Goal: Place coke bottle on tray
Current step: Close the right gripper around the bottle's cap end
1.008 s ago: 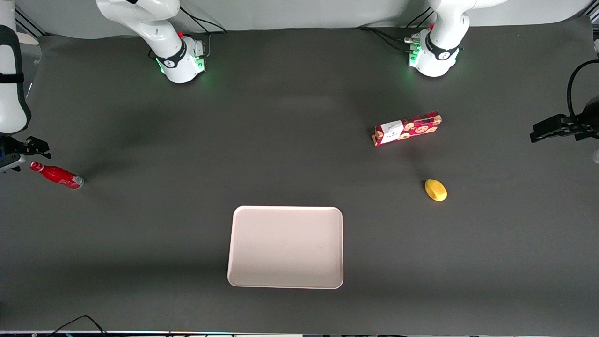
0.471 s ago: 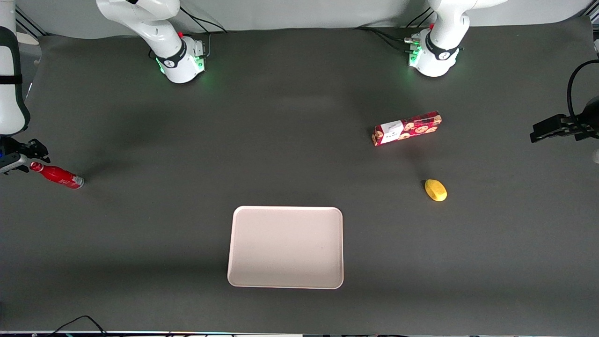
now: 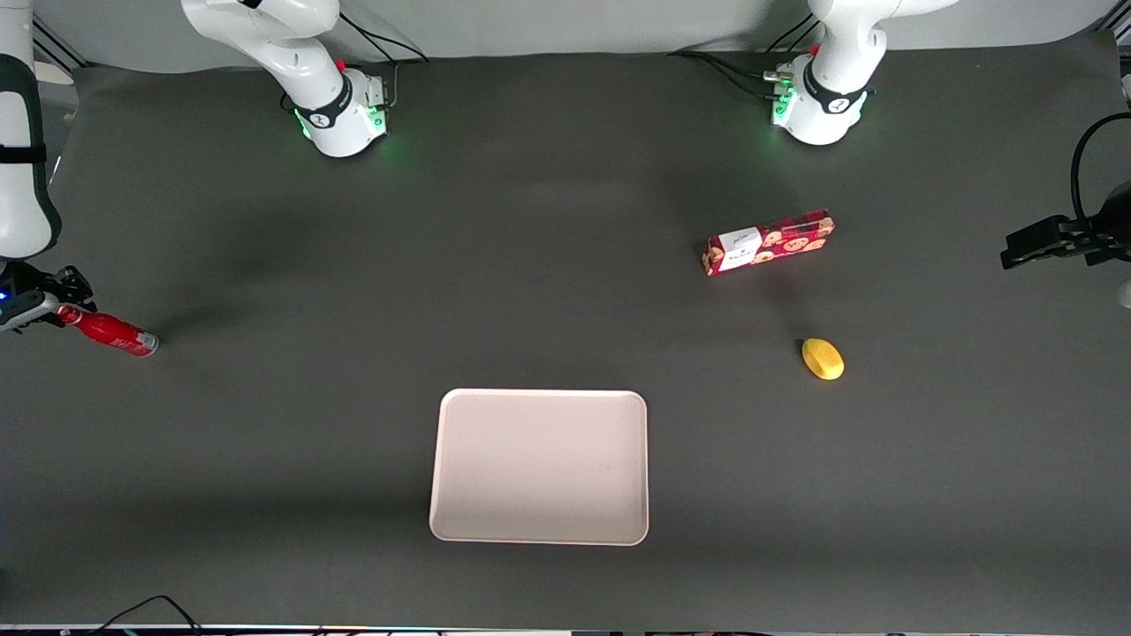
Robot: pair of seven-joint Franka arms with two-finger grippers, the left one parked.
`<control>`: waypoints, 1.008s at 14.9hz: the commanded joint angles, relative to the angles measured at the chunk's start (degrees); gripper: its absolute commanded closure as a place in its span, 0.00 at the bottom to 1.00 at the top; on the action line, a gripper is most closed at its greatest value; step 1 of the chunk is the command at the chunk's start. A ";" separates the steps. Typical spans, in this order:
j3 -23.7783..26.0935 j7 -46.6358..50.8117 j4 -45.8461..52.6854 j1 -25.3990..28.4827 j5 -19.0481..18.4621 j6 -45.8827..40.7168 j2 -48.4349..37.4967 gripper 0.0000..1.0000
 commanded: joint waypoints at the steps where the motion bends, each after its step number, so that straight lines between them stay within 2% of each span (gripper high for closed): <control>1: -0.54 -2.74 1.14 0.08 1.94 -0.13 0.92 0.90; 2: -0.54 -3.35 1.14 0.08 1.94 -0.13 0.92 0.99; 6: -0.36 -2.40 2.10 0.70 1.85 -0.74 0.14 1.00; 11: 0.25 3.92 12.90 2.54 0.45 -16.01 -0.83 1.00; 15: 5.77 16.38 23.34 2.98 -5.16 -30.32 -1.71 1.00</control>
